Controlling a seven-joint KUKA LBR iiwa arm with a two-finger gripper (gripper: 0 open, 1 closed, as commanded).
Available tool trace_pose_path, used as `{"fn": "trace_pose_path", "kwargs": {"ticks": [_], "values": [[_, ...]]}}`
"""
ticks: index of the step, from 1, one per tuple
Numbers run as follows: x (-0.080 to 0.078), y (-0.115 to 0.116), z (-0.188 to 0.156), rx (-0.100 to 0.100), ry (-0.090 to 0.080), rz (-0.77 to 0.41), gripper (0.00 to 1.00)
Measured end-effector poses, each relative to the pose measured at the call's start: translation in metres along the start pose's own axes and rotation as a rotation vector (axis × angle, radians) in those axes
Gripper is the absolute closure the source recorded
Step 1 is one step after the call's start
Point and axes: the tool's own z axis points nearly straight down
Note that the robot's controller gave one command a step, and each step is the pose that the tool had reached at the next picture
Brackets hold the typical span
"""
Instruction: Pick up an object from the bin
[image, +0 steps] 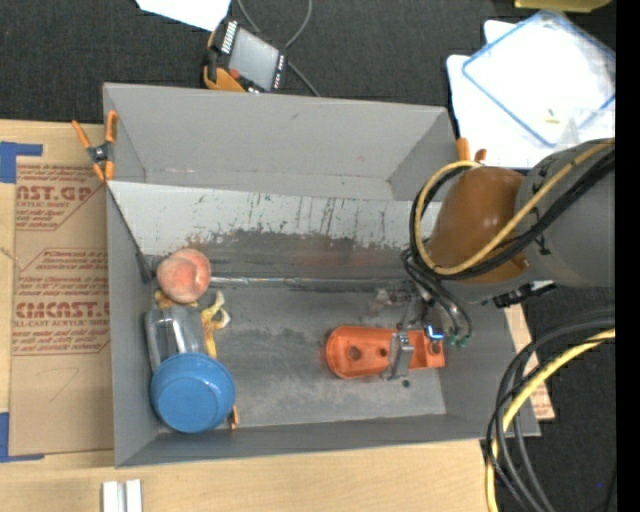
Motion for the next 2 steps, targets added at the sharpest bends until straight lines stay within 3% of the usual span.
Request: {"fn": "trace_pose_path", "kwargs": {"ticks": [1,2], "values": [[0.002,-0.011,0.029,-0.003,-0.017,0.135,0.00],[0.002,-0.032,0.029,0.000,-0.008,0.116,1.00]]}}
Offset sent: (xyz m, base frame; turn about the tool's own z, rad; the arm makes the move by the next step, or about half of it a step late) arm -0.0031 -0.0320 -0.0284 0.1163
